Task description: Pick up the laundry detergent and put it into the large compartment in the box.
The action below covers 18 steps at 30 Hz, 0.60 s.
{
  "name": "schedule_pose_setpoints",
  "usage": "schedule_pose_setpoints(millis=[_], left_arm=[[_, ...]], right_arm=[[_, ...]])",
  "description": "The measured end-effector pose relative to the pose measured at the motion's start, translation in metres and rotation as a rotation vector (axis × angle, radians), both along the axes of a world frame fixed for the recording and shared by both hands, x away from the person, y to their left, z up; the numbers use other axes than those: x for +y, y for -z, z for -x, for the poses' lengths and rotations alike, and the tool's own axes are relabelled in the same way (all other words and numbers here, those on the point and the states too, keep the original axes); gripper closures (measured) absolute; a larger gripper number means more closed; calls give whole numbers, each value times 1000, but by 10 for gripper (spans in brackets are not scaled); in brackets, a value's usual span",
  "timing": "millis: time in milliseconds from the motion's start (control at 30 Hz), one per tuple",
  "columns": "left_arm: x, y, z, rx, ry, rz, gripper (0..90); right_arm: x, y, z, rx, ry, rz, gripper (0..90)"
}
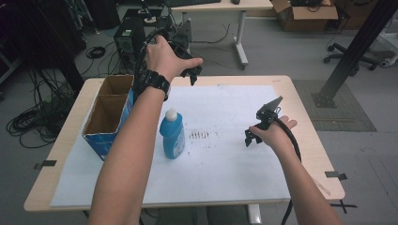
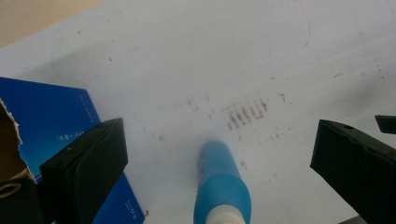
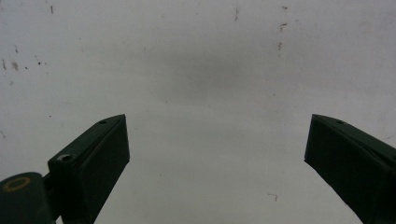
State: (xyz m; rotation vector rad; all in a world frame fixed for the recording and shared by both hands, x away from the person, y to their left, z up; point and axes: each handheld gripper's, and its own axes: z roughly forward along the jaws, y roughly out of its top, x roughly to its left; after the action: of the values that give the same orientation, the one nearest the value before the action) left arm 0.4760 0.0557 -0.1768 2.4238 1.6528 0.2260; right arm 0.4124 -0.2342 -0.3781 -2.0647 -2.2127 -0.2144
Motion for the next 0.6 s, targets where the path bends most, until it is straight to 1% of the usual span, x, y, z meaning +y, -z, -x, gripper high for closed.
schedule_pose_setpoints(millis=[167,200,333,367,433,467,533,600], left_arm=[[-1,0,-2,4,-1,-3,41],[-1,0,-3,5,-2,-6,40],[-3,-2,-3,10,5,-6,41],[-4,-2,-3,9,0,-8,42],[-4,-3,-3,6,-2,-10,41],[-5,-4,-1,2,0,-3,41],[-5,-6,0,9,-3,-6,43],[-6,-8,2,-1,-1,-6,39]], right_arm=[[-2,1,0,6,1,-1,69],[-4,1,-1,8,8,-13,69],[-6,0,-2,3,10,-16,70],[-6,-1,-2,5,8,-18,70],[-6,-1,-2,-1,4,-23,70],[-6,-2,-2,-10,7,-24,70],[-6,-3,-2,-18,2,-28,70],[-6,-3,-1,-24,-7,-32,70]])
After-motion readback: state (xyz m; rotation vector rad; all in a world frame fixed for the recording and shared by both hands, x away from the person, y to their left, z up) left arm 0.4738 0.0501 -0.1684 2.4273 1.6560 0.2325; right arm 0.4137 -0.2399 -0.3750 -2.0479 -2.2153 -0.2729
